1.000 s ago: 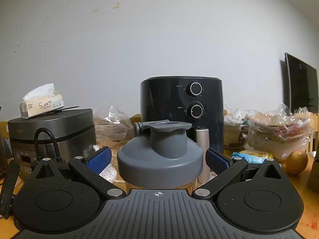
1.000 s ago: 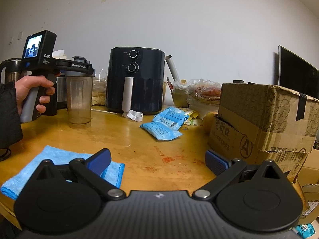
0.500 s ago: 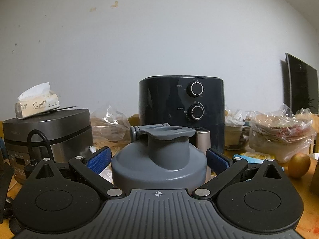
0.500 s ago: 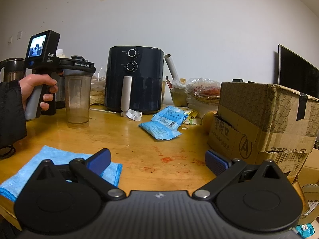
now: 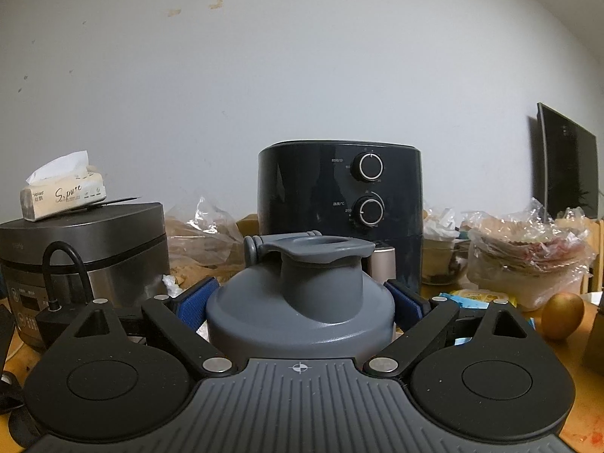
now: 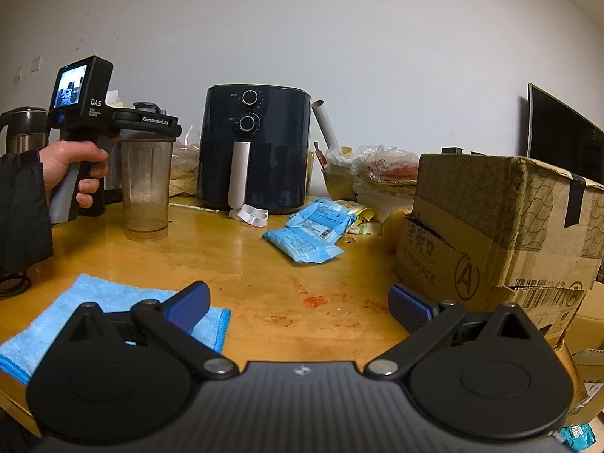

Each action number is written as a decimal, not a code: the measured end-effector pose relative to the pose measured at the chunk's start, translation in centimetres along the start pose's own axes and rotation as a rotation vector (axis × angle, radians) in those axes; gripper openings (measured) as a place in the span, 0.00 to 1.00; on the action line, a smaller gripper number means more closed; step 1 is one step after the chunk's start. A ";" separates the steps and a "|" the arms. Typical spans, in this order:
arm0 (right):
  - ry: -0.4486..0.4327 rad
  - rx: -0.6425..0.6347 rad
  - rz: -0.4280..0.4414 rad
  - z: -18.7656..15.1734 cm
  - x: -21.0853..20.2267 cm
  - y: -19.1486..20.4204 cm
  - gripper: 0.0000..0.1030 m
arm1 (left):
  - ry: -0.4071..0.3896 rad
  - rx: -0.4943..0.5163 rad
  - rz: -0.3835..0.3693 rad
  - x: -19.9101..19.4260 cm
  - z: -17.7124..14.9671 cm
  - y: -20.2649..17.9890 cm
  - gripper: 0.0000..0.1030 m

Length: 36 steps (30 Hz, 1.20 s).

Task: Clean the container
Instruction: 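Lift the shaker bottle with the left tool and carry it toward the blue cloth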

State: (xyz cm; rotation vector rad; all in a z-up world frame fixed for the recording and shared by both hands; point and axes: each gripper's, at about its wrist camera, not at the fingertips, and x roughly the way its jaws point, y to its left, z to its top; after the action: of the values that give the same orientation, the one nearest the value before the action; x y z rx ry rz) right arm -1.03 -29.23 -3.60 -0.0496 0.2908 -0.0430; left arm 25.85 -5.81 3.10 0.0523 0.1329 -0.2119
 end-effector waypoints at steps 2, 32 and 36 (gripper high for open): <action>0.001 0.000 0.001 0.0 0.0 0.0 1.00 | -0.003 0.001 -0.001 0.0 0.0 0.0 0.92; -0.007 0.002 0.006 0.2 -0.2 -0.1 1.00 | -0.049 0.000 -0.003 -1.7 1.8 -0.1 0.92; -0.013 0.001 0.007 0.3 -0.2 -0.1 1.00 | -0.063 0.007 -0.003 -2.2 2.2 -0.2 0.92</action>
State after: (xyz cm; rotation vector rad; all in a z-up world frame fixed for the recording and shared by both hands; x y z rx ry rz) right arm -1.19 -29.27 -3.29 -0.0476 0.2775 -0.0358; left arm 23.99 -5.69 5.60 0.0525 0.0696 -0.2168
